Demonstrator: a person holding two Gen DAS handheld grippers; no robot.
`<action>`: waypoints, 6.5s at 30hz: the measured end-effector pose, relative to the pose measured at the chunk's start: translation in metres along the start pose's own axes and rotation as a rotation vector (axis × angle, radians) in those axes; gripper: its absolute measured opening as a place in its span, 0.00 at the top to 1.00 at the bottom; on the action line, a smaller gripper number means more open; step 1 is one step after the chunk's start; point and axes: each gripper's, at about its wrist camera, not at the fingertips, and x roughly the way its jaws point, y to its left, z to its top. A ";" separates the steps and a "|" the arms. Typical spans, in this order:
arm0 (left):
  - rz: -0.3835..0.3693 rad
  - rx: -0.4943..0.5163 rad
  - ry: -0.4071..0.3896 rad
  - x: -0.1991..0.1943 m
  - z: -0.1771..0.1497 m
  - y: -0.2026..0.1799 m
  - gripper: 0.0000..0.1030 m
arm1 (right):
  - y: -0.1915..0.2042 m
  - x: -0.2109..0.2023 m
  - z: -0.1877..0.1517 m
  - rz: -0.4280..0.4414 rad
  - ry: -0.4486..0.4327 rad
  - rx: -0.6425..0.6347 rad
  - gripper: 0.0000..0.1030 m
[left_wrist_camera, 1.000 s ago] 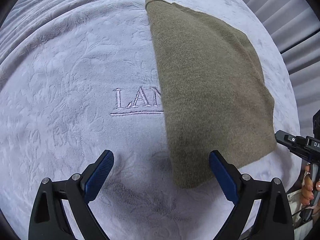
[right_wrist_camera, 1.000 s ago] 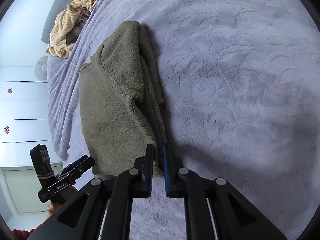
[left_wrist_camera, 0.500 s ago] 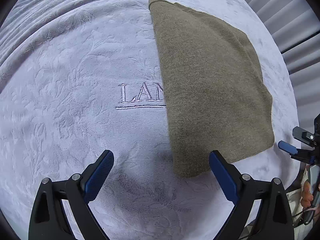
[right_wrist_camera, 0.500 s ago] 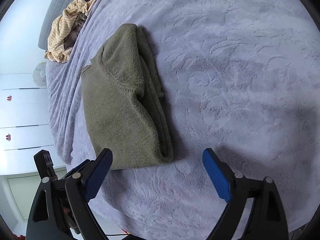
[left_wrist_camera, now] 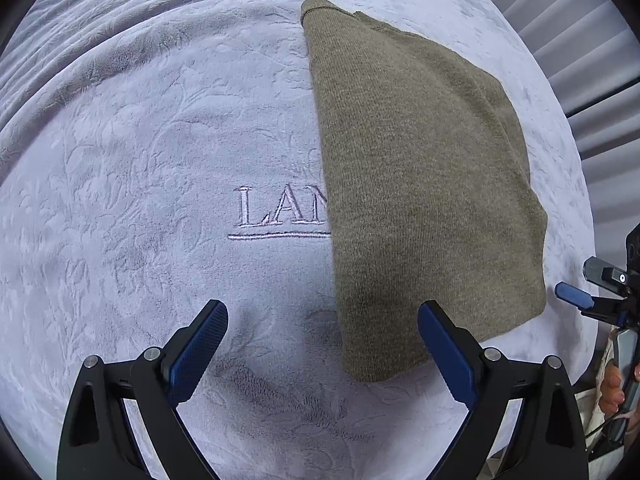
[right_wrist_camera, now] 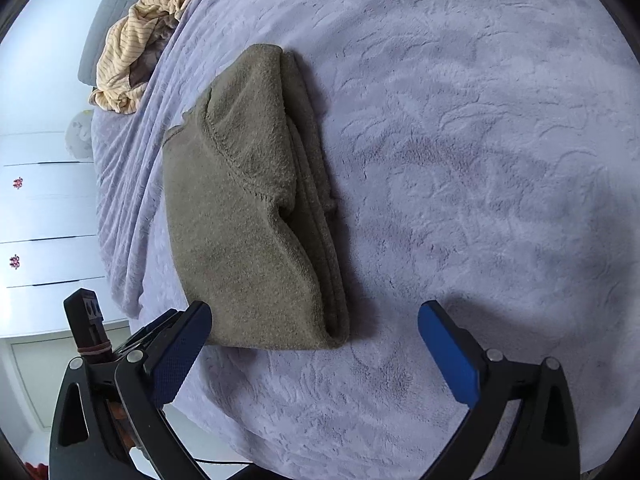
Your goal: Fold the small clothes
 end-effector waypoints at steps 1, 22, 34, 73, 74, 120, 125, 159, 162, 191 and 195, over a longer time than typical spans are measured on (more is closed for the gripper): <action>0.000 -0.001 -0.001 0.000 0.001 0.000 0.07 | 0.000 0.001 0.003 -0.007 0.002 0.002 0.00; -0.005 -0.002 0.005 0.013 0.028 -0.016 0.07 | 0.017 0.026 0.047 -0.071 0.068 -0.070 0.00; -0.035 0.002 0.047 0.035 0.041 -0.030 0.07 | 0.024 0.034 0.062 -0.056 0.068 -0.119 0.00; -0.460 0.027 -0.089 0.038 0.065 0.005 0.54 | 0.043 0.094 0.119 0.280 0.081 -0.135 0.63; -0.479 0.025 -0.090 0.033 0.064 0.006 0.54 | 0.044 0.090 0.117 0.307 0.077 -0.113 0.64; -0.087 0.022 -0.046 -0.064 -0.097 0.124 0.18 | 0.092 0.081 -0.048 -0.055 0.134 -0.062 0.38; -0.044 -0.010 -0.069 -0.072 -0.104 0.129 0.18 | 0.096 0.054 -0.066 -0.059 0.109 -0.080 0.38; 0.029 -0.063 0.006 -0.026 -0.123 0.098 0.00 | 0.099 0.072 -0.132 -0.318 0.122 -0.366 0.76; 0.031 -0.080 0.019 -0.031 -0.122 0.099 0.00 | 0.096 0.074 -0.132 -0.319 0.139 -0.346 0.68; 0.110 -0.025 0.032 -0.044 -0.123 0.088 0.00 | 0.060 0.076 -0.054 -0.187 0.084 -0.110 0.91; 0.117 -0.031 0.032 -0.045 -0.123 0.086 0.00 | 0.066 0.062 -0.062 -0.216 0.084 -0.135 0.90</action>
